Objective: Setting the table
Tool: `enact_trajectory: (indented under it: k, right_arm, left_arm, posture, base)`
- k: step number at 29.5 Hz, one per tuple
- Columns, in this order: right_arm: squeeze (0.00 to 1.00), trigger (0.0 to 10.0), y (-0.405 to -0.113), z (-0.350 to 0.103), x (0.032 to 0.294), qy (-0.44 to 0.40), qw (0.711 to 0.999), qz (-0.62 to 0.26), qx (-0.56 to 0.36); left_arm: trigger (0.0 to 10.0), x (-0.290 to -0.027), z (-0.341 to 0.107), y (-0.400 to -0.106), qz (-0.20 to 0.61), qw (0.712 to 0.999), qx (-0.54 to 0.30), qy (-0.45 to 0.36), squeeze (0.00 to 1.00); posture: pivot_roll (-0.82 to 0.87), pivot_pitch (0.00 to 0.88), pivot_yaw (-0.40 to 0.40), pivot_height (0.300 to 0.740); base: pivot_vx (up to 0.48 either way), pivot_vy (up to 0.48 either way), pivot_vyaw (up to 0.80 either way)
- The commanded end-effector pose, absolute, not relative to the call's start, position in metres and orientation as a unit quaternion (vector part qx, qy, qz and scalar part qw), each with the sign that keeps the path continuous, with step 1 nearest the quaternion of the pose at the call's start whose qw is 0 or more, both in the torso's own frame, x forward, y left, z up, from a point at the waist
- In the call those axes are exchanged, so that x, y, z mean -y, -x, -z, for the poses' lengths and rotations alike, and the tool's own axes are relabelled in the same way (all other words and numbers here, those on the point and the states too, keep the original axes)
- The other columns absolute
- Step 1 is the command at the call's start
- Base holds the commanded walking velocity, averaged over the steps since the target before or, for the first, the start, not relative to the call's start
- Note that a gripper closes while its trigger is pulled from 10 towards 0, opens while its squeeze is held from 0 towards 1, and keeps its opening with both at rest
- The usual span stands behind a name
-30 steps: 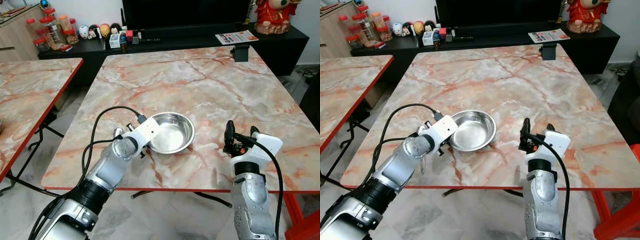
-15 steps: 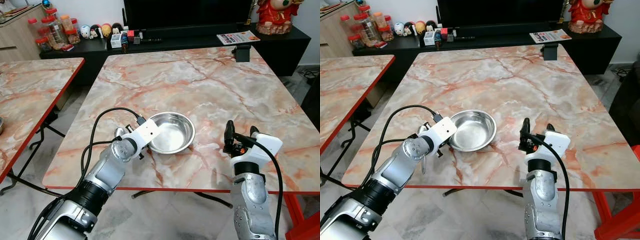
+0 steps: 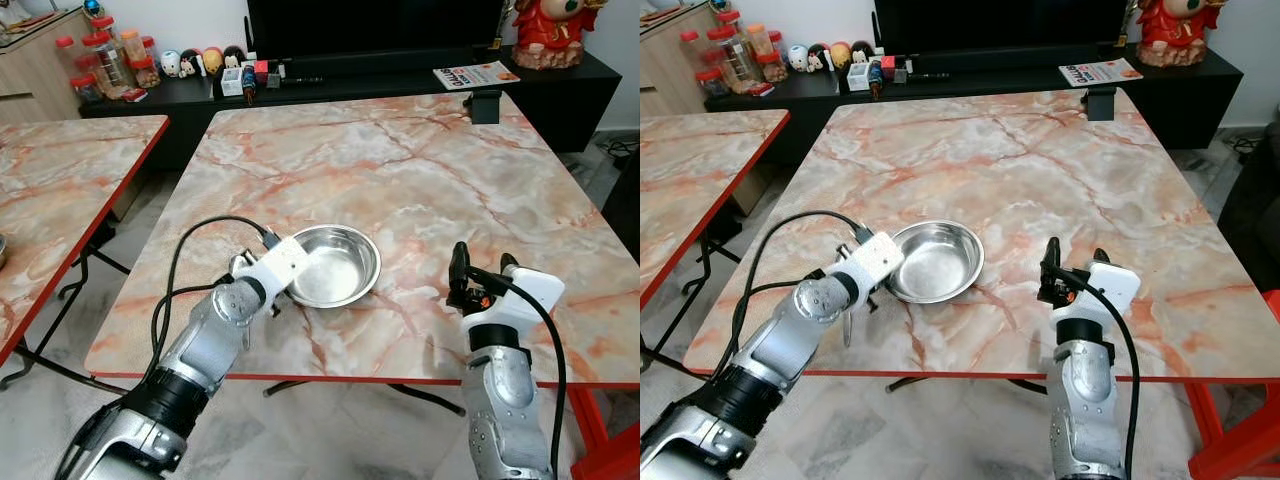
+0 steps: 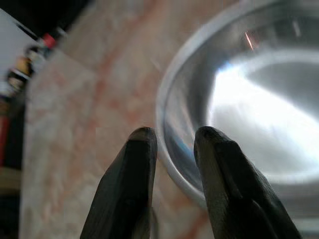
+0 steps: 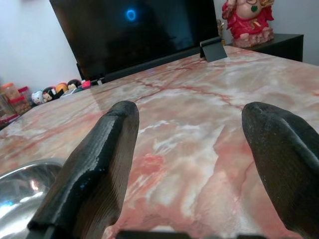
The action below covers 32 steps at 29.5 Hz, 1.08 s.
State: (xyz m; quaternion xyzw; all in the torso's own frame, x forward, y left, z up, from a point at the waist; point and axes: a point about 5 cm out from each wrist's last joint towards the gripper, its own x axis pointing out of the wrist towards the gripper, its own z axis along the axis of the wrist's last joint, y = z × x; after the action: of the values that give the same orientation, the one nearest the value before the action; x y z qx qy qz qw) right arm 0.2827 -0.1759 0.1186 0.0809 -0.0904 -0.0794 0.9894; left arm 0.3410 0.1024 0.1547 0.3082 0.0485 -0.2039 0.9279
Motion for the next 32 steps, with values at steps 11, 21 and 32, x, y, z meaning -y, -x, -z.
enact_trajectory:
  k: [11,21,32]
  right_arm:
    - [0.00,10.0,-0.288,-0.127,0.177,-0.084,0.987,0.078,0.114]
    - [0.00,10.0,-0.294,-0.137,0.185,-0.070,0.985,0.080,0.139]
    - [0.00,10.0,-0.304,-0.141,0.189,-0.050,0.988,0.063,0.135]
  left_arm:
    - [10.0,-0.132,-0.194,-0.337,0.092,0.978,0.115,-0.149,0.00]
    - [10.0,-0.177,-0.163,-0.319,-0.013,0.987,0.139,-0.082,0.00]
    - [10.0,-0.176,-0.141,-0.322,-0.038,0.991,0.120,-0.037,0.00]
  posture:
    - [0.00,0.019,0.085,0.740]
    - [-0.02,0.000,0.055,0.740]
    - [-0.04,0.000,0.000,0.740]
  base:
    - [0.000,0.000,0.00]
    - [0.000,0.000,0.00]
    - [0.000,0.000,0.00]
